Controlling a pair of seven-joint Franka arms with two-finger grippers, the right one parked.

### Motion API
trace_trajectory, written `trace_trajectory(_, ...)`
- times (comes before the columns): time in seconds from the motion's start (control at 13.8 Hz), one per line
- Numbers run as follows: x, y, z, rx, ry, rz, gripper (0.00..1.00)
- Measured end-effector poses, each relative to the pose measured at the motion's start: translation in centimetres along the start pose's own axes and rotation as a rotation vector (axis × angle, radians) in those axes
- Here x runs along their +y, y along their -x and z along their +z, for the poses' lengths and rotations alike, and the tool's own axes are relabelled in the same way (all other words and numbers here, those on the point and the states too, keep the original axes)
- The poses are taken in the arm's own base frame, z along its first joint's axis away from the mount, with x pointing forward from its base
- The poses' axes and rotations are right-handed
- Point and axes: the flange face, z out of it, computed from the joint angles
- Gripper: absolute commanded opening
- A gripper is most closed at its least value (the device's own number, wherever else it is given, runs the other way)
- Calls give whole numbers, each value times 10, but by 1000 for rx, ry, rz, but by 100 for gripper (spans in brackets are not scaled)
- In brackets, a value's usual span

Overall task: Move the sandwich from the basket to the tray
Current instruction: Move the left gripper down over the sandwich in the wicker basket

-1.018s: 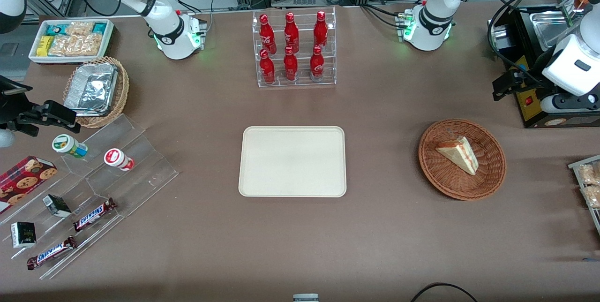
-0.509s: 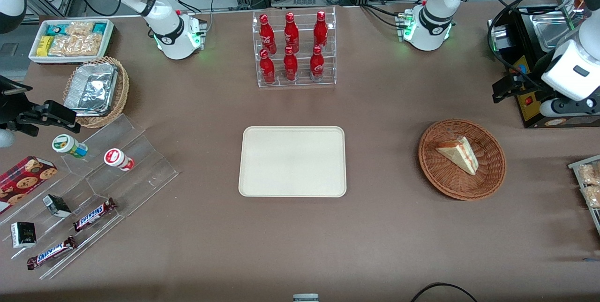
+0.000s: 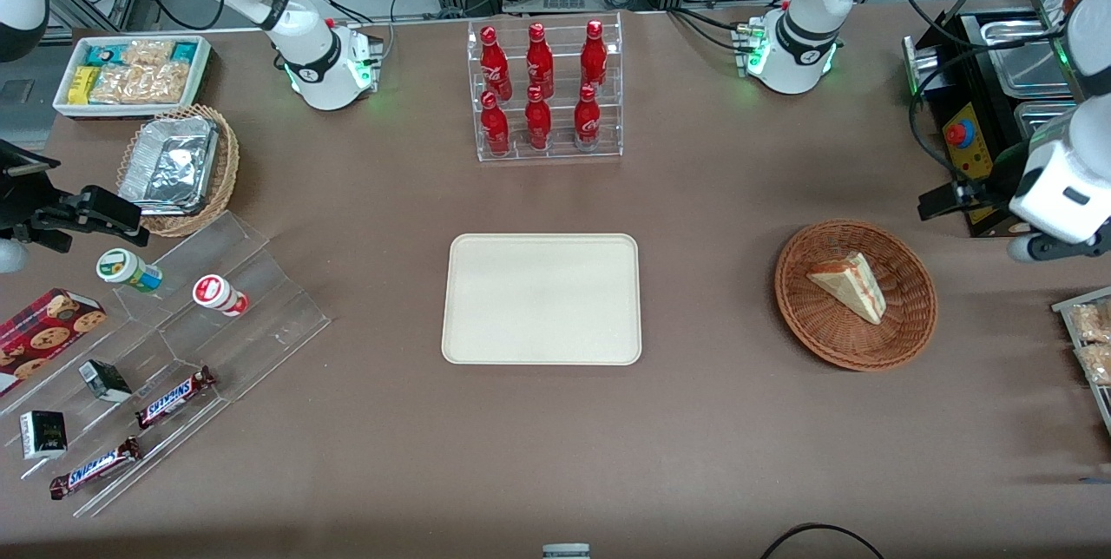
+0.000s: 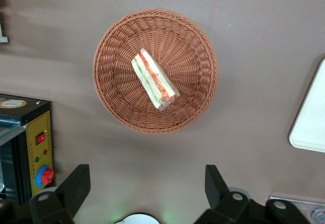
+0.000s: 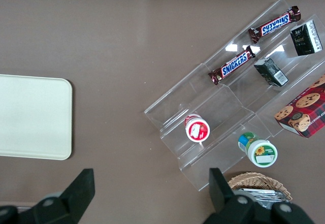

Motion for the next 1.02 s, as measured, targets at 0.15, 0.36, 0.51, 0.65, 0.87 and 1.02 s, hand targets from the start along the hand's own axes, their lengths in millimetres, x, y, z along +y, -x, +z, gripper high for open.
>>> trace_trajectory(0.15,2,-6,26,-6,-2,-65,100)
trace_trajectory(0.36,4,-12,73,-16,-7,-207,100)
trace_trajectory(0.51,4,-12,110,-14,-7,-270,100)
trace_trajectory(0.65,4,-11,145,2,-2,-339,100)
trace_trajectory(0.87,4,-7,186,34,14,-470,100)
trace_trajectory(1.02,3,-3,214,55,26,-542,100)
